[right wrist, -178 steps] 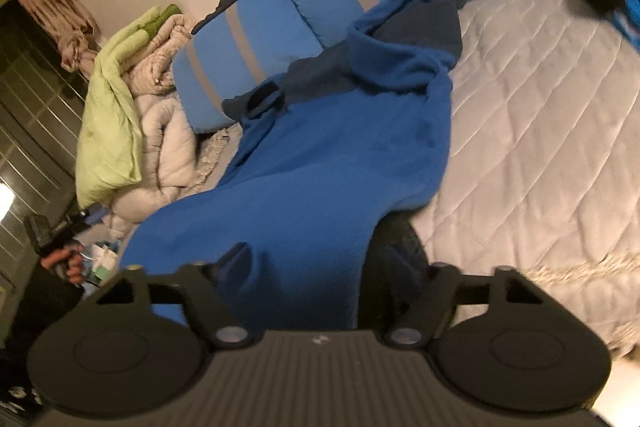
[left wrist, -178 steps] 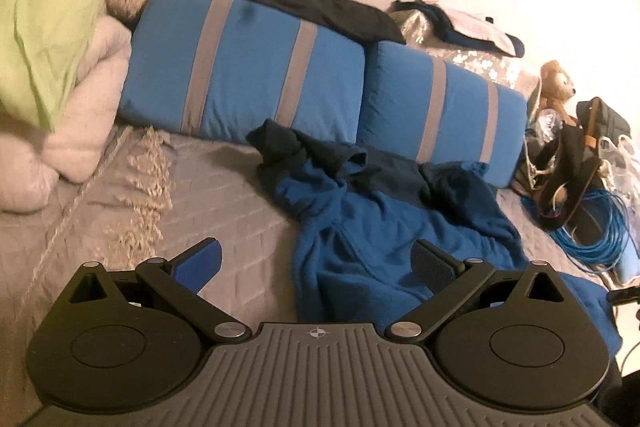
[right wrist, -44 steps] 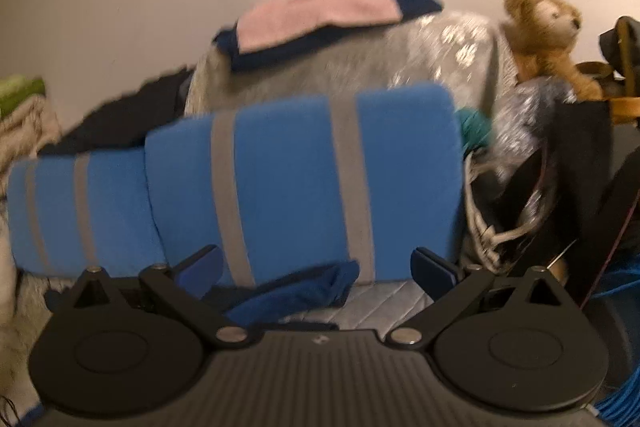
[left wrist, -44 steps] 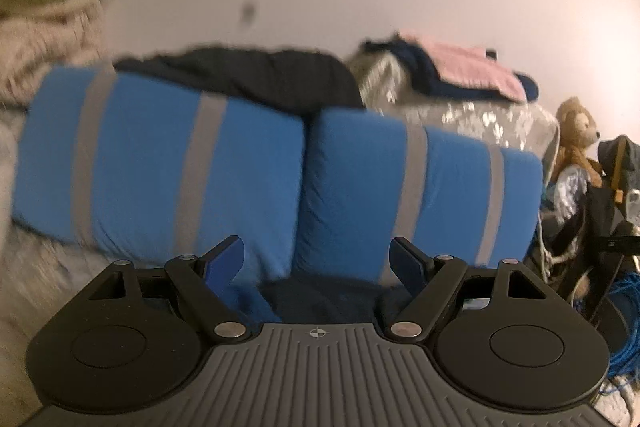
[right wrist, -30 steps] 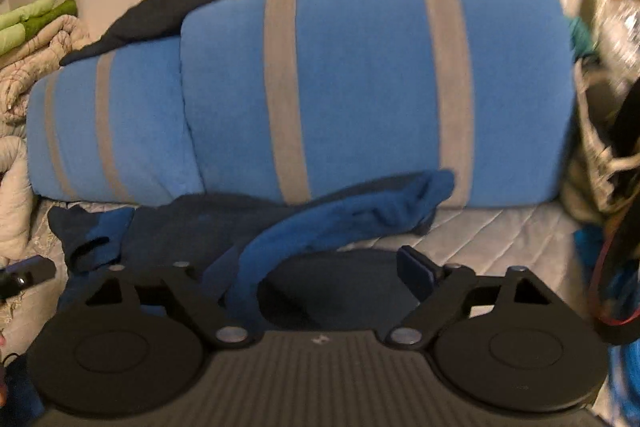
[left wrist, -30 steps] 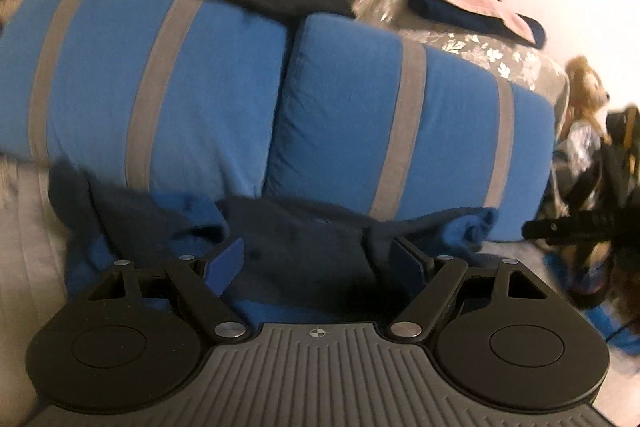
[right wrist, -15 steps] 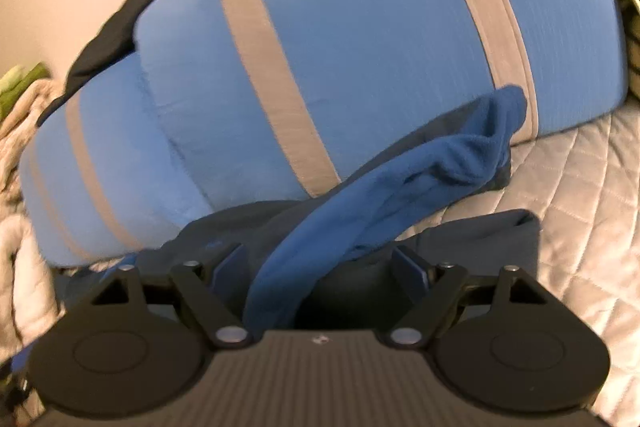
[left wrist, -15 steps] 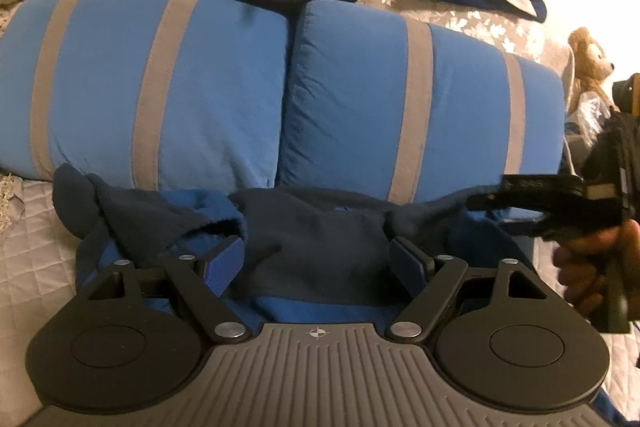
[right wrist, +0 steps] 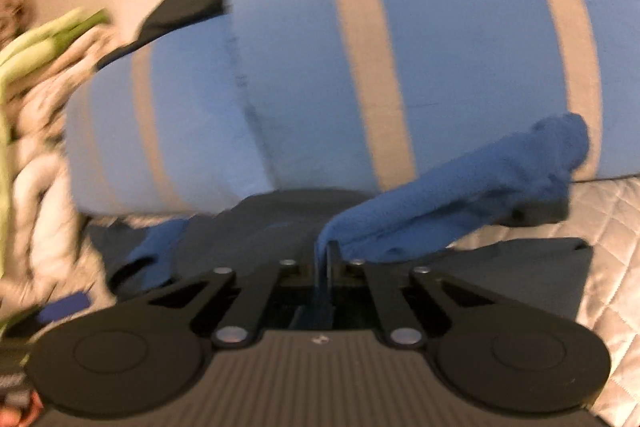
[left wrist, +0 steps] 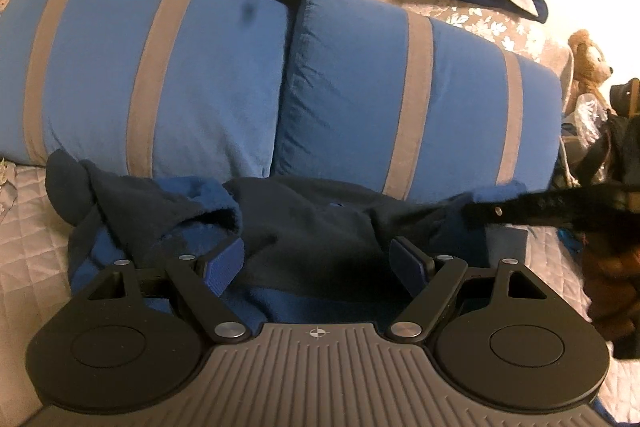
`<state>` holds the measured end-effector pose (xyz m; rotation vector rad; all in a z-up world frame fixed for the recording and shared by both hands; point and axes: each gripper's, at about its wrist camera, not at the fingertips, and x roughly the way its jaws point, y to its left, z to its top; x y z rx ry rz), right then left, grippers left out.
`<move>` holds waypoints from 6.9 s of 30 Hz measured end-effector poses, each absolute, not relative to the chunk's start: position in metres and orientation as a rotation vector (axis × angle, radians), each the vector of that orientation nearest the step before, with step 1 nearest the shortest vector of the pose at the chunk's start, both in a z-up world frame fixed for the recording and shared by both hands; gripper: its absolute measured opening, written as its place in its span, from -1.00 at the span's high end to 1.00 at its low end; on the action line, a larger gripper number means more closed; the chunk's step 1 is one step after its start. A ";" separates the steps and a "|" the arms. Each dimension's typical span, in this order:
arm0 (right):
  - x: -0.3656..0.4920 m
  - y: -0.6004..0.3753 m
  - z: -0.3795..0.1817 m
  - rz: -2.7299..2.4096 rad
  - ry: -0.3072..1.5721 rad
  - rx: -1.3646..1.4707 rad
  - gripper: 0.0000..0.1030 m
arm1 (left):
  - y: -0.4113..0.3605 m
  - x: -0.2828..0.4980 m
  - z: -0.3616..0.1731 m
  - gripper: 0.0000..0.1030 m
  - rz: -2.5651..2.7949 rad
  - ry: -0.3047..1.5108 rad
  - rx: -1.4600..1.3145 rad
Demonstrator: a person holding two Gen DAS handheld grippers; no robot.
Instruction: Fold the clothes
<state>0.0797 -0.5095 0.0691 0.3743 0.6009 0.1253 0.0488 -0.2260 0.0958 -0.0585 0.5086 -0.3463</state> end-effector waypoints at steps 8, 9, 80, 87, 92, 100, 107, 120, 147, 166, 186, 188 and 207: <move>0.052 -0.470 0.066 0.235 0.658 0.267 0.92 | -0.225 0.050 0.092 -0.56 -0.332 0.538 -0.058; 0.051 -0.468 0.066 0.238 0.671 0.258 0.76 | -0.225 0.050 0.092 -0.56 -0.333 0.540 -0.057; 0.059 -0.708 0.127 -0.397 0.543 0.487 0.88 | -0.229 0.051 0.091 -0.56 -0.408 0.572 -0.057; 0.002 -0.758 0.146 -0.590 0.612 0.432 0.89 | -0.231 0.042 0.097 -0.56 -0.440 0.527 -0.052; -0.056 -0.802 0.147 -0.720 0.648 0.448 0.89 | -0.229 0.039 0.100 -0.56 -0.444 0.497 -0.069; -0.176 -0.837 0.131 -0.863 0.682 0.517 0.89 | -0.223 0.043 0.099 -0.56 -0.431 0.531 -0.122; -0.247 -0.828 0.129 -0.914 0.669 0.543 0.90 | -0.225 0.041 0.099 -0.56 -0.431 0.526 -0.102; -0.294 -0.825 0.065 -1.069 0.771 0.560 0.89 | -0.220 0.047 0.092 -0.56 -0.401 0.590 -0.109; -0.301 -0.751 0.077 -1.045 0.578 0.350 -0.75 | -0.218 0.050 0.089 -0.56 -0.432 0.631 -0.151; -0.341 -0.768 0.046 -0.997 0.532 0.251 -0.58 | -0.220 0.050 0.088 -0.56 -0.444 0.631 -0.129; -0.307 -0.770 0.077 -0.984 0.519 0.065 0.59 | -0.222 0.052 0.084 -0.56 -0.431 0.649 -0.111; -0.298 -0.776 0.091 -0.988 0.500 0.040 0.59 | -0.222 0.051 0.084 -0.56 -0.430 0.650 -0.111; -0.218 -0.728 0.087 -0.921 0.535 -0.205 -0.65 | -0.222 0.051 0.085 -0.56 -0.437 0.650 -0.116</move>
